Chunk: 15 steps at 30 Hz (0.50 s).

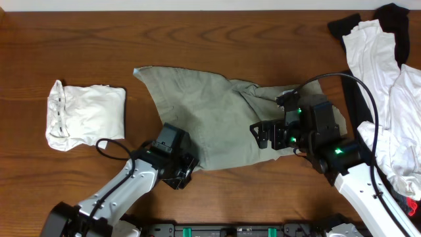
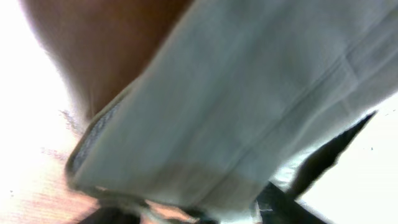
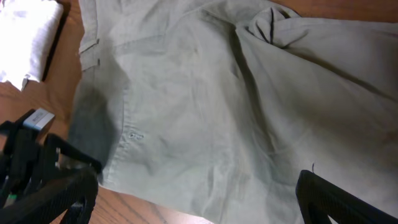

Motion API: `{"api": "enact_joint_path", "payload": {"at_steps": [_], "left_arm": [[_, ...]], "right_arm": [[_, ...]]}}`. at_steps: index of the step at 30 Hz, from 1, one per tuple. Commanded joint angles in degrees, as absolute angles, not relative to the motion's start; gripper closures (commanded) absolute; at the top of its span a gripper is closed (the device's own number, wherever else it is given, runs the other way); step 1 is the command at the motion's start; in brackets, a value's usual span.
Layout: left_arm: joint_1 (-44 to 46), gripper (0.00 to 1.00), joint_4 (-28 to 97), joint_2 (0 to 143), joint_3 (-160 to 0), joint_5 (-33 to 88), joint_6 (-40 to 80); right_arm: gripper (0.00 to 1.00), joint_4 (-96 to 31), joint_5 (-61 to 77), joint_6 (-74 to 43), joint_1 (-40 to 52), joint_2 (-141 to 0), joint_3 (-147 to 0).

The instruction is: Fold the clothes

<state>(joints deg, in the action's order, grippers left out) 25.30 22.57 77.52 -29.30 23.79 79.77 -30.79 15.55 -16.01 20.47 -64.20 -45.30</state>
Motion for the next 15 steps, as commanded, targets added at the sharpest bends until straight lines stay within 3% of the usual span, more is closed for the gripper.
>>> {"api": "enact_joint_path", "payload": {"at_steps": [1,3,4,10,15], "left_arm": [[25.4,0.77,22.8,79.2,-28.7,20.1,79.5],[25.3,0.92,22.9,78.7,-28.7,18.1,78.2],[25.2,0.94,22.8,78.4,-28.7,17.3,77.5],[20.8,0.94,26.8,74.5,-28.7,11.8,71.4],[15.2,0.94,30.5,70.6,-28.7,7.9,66.7]], "right_arm": [[0.01,-31.1,14.8,-15.2,20.0,-63.5,-46.1],[0.01,-31.8,13.0,-15.5,20.0,-63.5,-46.1],[0.01,-32.4,11.3,-16.2,20.0,-63.5,-46.1],[0.01,-41.6,-4.6,-24.7,16.5,-63.5,-46.1],[0.01,-46.5,-5.6,-26.3,10.9,-63.6,-46.1]]}}
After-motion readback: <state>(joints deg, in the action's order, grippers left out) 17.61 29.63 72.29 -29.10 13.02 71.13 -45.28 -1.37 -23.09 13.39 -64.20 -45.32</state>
